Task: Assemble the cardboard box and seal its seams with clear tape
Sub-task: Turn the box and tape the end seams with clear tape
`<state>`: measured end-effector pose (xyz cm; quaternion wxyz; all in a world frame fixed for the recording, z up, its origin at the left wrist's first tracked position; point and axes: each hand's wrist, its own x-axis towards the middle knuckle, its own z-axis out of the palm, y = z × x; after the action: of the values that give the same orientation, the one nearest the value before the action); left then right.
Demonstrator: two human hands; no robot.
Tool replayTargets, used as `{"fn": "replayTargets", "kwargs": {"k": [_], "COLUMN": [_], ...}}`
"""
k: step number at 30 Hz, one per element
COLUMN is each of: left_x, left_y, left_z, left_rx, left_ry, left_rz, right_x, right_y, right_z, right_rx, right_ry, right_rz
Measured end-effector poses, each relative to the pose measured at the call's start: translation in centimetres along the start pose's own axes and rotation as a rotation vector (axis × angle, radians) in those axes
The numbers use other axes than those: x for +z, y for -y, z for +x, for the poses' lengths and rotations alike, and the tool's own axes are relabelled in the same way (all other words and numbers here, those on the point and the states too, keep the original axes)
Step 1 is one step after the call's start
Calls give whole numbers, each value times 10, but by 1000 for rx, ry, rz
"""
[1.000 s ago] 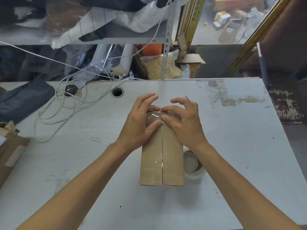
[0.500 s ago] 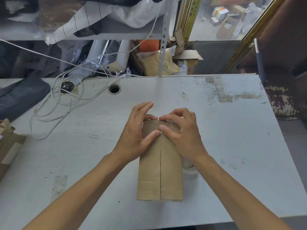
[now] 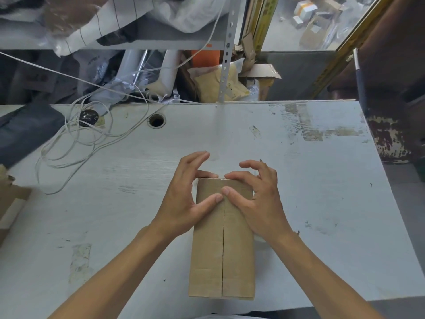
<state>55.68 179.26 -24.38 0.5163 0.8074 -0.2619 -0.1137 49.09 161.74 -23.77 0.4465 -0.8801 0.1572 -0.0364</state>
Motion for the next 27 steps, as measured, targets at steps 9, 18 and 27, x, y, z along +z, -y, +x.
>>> {"fn": "replayTargets", "kwargs": {"k": [9,18,27], "left_x": [-2,-1,-5], "left_y": [-1,-1,-12], "left_z": [0,-15,-17], "left_rx": [26,-33,-24], "left_ry": [-2,-171,-396], "left_rz": [51,100,101], "right_x": [5,-3,2], "right_y": [-2,15,17], "right_z": [-3,6,-1], "right_rx": [-22,-125,-81], "right_ry": [-109,-59,-21], "right_rz": [-45,-116,-51]}}
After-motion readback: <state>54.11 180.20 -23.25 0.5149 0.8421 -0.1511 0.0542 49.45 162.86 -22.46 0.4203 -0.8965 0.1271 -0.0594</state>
